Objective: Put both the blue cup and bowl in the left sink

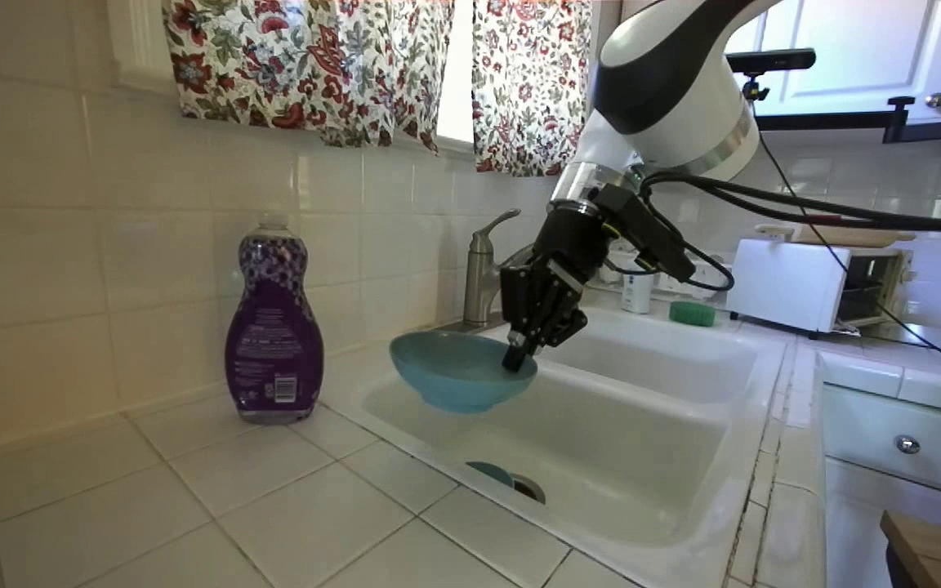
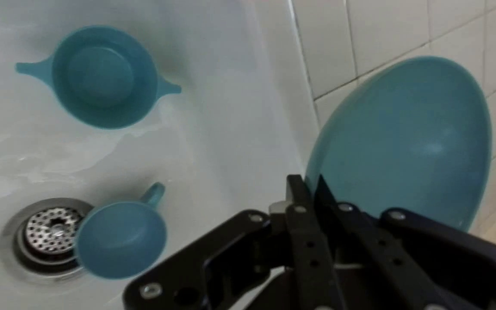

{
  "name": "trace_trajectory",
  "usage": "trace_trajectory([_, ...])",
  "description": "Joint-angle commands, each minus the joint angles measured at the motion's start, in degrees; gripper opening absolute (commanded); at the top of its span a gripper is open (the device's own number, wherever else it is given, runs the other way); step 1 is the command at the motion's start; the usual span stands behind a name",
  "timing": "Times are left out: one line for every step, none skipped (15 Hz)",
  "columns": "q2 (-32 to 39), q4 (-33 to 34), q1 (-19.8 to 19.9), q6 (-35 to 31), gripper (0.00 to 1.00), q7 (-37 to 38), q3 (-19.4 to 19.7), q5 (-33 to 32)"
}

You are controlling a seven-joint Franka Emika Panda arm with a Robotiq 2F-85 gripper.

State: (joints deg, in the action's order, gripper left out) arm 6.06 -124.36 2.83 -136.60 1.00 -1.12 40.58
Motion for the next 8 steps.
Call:
trace_trajectory([-3.66, -4.07, 2.02, -0.69, 0.01, 5.56, 3.6, 0.83])
trace_trajectory([-4.24, -4.92, 2.53, -0.65, 0.01, 7.37, 4.55, 0.72])
trace_trajectory([-4.48, -5.49, 2.87, -0.64, 0.01, 8.29, 5.19, 1.06])
trace_trajectory([-4.55, -5.41, 2.85, 0.61, 0.01, 7.72, 5.29, 1.7])
trace_trajectory([-2.12, -3.23, 2.85, 0.14, 0.06, 5.92, 5.49, -0.11])
trace_trajectory([-2.36, -3.64, 3.0, 0.21, 0.06, 6.26, 5.75, -0.11])
trace_trajectory([-2.53, -3.9, 2.98, 0.22, 0.06, 6.54, 5.77, -0.11])
trace_trajectory([-2.62, -4.04, 2.89, 0.22, 0.06, 6.77, 5.7, -0.1])
